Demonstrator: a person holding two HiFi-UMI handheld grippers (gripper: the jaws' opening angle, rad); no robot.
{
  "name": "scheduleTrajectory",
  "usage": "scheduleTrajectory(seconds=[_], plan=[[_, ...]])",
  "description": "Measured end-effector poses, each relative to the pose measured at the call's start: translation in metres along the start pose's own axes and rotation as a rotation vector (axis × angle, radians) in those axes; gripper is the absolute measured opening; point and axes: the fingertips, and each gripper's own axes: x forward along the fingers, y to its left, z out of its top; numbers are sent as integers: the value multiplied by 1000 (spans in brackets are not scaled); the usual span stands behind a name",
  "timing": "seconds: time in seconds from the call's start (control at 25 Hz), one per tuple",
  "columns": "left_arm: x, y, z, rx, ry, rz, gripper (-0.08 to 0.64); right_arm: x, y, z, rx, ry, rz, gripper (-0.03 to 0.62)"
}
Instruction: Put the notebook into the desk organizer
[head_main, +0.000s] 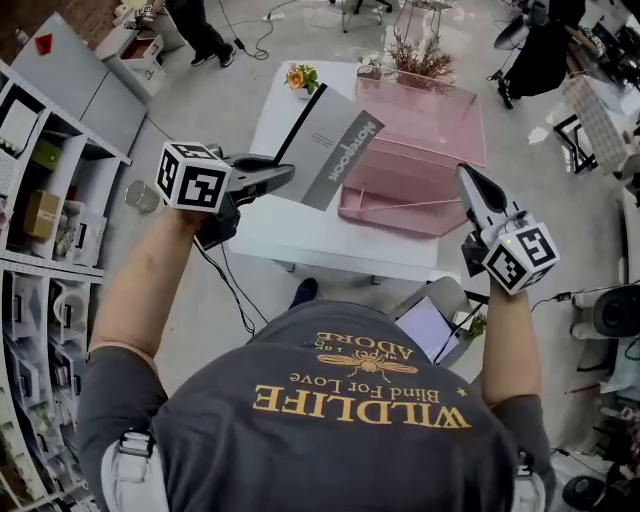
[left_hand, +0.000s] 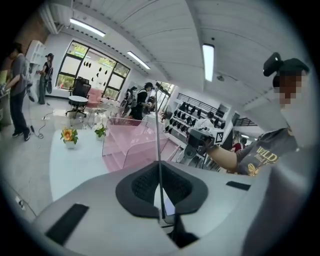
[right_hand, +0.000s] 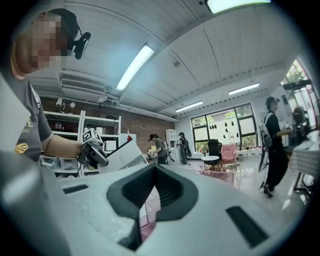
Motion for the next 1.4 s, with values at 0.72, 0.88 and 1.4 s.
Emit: scheduleTrajectory(seconds=[0.72,0.88,1.4], plan=[[129,74,139,345,322,-482,9,38,-71,36,-17,26,-344,0],[161,83,141,346,426,-587,9,41,-81,30,-19,56,-398,0],[256,128,122,613,679,-451,11,35,-99,14,7,100,-510,0]])
